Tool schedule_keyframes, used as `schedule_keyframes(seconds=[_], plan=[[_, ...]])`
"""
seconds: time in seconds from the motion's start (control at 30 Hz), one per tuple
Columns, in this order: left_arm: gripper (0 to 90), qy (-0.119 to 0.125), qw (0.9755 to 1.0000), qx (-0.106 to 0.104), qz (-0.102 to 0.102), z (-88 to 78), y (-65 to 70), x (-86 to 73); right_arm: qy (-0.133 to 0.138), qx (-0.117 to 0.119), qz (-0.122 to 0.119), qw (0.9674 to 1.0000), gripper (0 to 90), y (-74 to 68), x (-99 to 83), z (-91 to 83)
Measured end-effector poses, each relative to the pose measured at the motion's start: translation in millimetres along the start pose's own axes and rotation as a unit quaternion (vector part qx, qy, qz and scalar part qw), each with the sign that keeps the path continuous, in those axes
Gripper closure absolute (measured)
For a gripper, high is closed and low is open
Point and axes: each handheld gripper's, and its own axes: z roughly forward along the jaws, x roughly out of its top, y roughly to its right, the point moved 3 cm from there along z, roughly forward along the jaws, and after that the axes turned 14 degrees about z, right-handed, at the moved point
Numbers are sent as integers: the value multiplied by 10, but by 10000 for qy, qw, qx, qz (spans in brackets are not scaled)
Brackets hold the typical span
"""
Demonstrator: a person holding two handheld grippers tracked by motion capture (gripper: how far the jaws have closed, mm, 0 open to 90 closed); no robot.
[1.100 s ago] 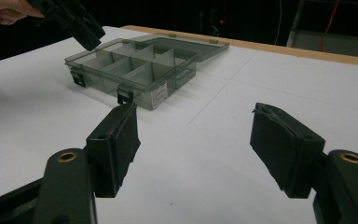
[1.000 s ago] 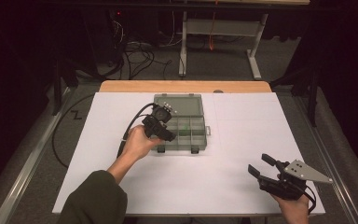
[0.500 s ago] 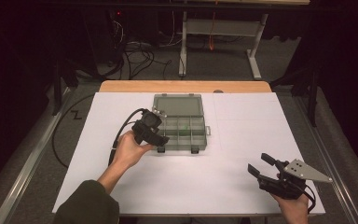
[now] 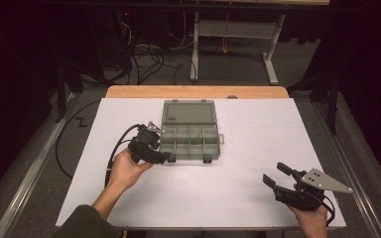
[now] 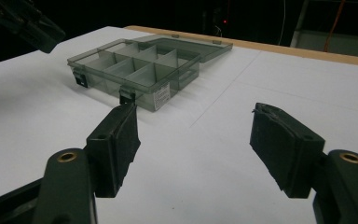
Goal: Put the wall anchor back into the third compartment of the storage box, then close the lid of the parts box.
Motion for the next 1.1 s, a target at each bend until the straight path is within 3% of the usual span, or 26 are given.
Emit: schedule_keyframes(seconds=[0.57,1.1], plan=[[425,392,9985,89,-359,-116,58,-395,-46,9,0,10000,341,-5,-5,17],[416,577,9966,202,-562,-179,56,-570,-48,2,-10,10000,340,-5,-6,28]])
